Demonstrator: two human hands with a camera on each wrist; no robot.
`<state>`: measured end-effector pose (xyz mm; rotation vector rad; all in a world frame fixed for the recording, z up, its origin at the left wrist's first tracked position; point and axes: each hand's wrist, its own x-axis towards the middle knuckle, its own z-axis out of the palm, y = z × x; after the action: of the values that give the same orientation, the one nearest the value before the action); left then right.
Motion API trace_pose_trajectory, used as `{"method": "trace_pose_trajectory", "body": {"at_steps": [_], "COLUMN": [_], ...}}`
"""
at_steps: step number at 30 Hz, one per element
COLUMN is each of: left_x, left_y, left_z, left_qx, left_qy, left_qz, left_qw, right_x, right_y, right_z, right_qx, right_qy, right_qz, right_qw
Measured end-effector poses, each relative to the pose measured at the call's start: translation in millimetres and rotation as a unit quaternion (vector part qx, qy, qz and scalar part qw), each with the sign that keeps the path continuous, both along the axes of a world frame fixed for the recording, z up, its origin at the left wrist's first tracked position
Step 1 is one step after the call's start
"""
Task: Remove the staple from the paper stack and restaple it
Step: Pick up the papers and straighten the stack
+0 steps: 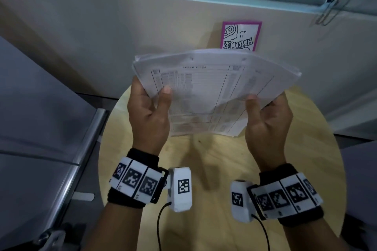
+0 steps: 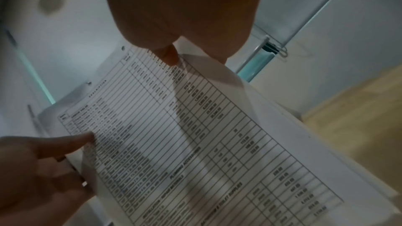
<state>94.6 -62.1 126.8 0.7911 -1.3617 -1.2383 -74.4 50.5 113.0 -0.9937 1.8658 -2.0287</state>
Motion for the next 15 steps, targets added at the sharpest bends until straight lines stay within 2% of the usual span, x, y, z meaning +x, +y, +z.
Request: {"method": "trace_pose_trajectory", "body": {"at_steps": [5, 8, 10, 12, 15], "left_x": [2, -1, -1, 5, 19], "left_y": [21, 28, 29, 23, 2], "left_z": [-53, -68, -66, -54, -36], "left_qx": [0.11, 0.118, 0.101, 0.042, -0.08], "left_qy": [-0.068, -0.086, -0.112, -0.168, -0.309], "left_qz": [-0.02, -0.02, -0.009, 0.023, 0.007], "left_qw": [0.991, 0.989, 0.989, 0.985, 0.948], "right_x": [8, 10, 11, 5, -12], "right_y": [11, 12, 13, 14, 15], "right_z": [-46, -53, -50, -46, -32], "right_qx": [0.086, 0.092, 0.092, 0.082, 0.06], "right_qy": [-0.027, -0.035, -0.048, -0.046, -0.055], "right_qz": [0.022, 0.024, 0.026, 0.032, 0.019], "right_qw": [0.996, 0.995, 0.994, 0.995, 0.996]}}
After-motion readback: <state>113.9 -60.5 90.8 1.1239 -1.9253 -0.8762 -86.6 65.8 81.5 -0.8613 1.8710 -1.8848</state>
